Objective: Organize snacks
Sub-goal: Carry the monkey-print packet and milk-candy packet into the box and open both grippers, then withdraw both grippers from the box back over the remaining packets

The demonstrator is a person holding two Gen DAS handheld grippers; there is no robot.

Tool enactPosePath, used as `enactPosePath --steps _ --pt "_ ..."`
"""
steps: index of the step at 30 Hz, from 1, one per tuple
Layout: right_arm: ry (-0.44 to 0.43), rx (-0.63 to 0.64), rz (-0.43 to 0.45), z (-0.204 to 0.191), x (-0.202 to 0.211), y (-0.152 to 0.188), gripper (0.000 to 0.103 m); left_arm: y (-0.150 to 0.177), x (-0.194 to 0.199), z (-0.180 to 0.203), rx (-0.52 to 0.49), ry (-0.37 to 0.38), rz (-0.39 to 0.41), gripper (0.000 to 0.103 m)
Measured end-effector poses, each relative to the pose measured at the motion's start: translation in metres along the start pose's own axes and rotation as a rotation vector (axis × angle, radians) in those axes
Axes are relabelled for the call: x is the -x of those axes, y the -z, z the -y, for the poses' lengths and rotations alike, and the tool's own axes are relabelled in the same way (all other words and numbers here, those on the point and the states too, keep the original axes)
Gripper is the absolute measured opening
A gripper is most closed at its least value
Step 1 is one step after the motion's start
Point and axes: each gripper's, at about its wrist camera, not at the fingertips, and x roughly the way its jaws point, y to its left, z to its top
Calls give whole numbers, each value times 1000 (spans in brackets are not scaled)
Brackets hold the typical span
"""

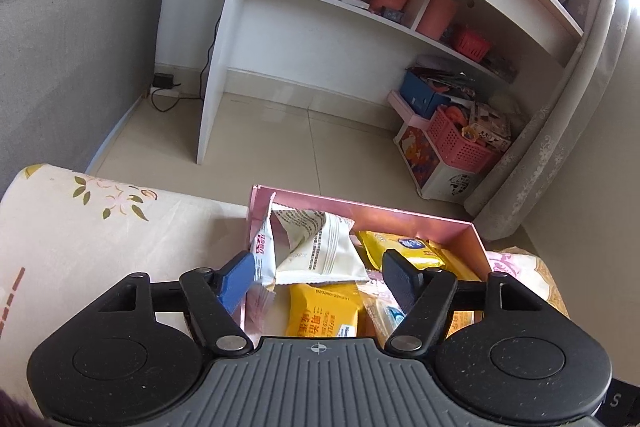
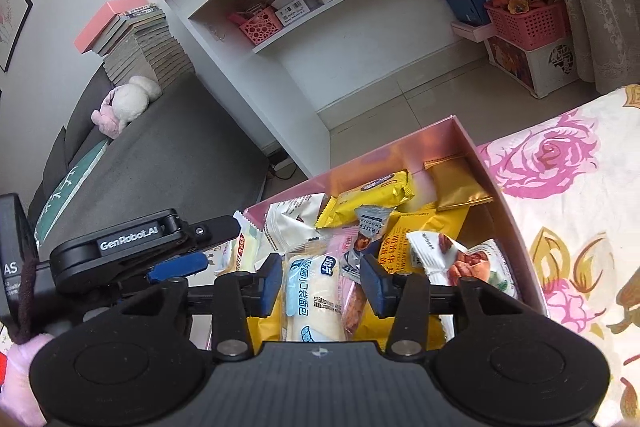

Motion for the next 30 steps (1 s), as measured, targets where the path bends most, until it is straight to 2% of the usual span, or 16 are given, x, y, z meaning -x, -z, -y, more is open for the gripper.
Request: enactPosePath --steps 4,6,11,23,30 --pt "29 -12 -5 0 14 0 56 13 14 3 -6 -4 -25 73" --pt "42 -4 4 -3 24 1 64 20 24 3 -5 -2 -29 79" --pt "73 21 9 -6 52 4 77 36 51 0 13 18 -48 85" --pt "127 92 -5 -14 97 26 90 74 104 4 -57 -11 -74 97" --pt "175 168 -5 -15 108 48 92 102 120 1 -93 -28 -87 99"
